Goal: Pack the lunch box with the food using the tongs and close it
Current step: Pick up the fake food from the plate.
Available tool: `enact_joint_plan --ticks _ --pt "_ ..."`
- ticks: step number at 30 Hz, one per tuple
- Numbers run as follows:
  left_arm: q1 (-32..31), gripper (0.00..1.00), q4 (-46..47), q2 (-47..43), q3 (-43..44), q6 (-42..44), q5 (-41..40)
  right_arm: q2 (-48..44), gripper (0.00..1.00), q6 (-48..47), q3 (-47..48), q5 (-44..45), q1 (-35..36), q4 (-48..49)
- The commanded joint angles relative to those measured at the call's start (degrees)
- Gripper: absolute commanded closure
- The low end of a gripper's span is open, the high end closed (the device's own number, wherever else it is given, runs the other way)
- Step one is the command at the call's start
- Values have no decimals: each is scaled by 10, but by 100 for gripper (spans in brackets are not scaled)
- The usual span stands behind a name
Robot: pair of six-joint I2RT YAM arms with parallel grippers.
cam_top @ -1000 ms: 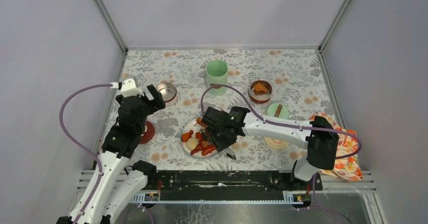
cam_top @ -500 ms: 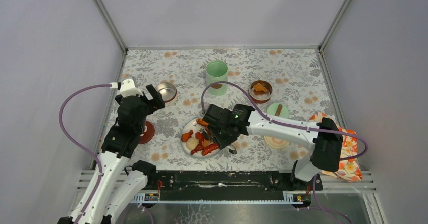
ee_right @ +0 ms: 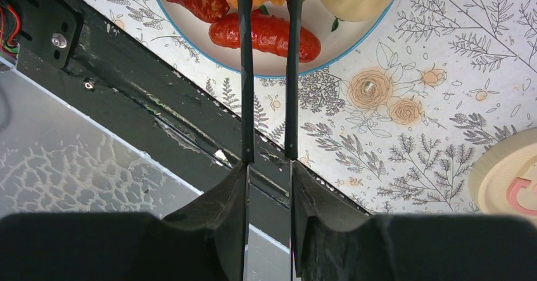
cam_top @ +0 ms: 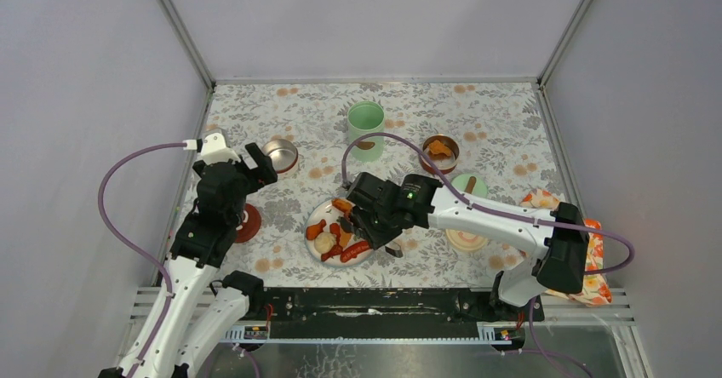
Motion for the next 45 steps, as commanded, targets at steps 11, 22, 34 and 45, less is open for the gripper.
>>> enact_joint_plan --ticks 11,22,34,45 --pt "11 1 35 -10 -7 -3 8 -14 99 -46 64 18 6 -10" --pt "17 1 38 -5 -7 -3 18 -56 99 -48 56 8 6 -23" --pt "20 2 38 -5 -7 -4 25 -73 100 -49 63 75 3 -32" --pt "21 1 39 -9 -8 -4 30 -100 100 -81 32 93 -130 -27"
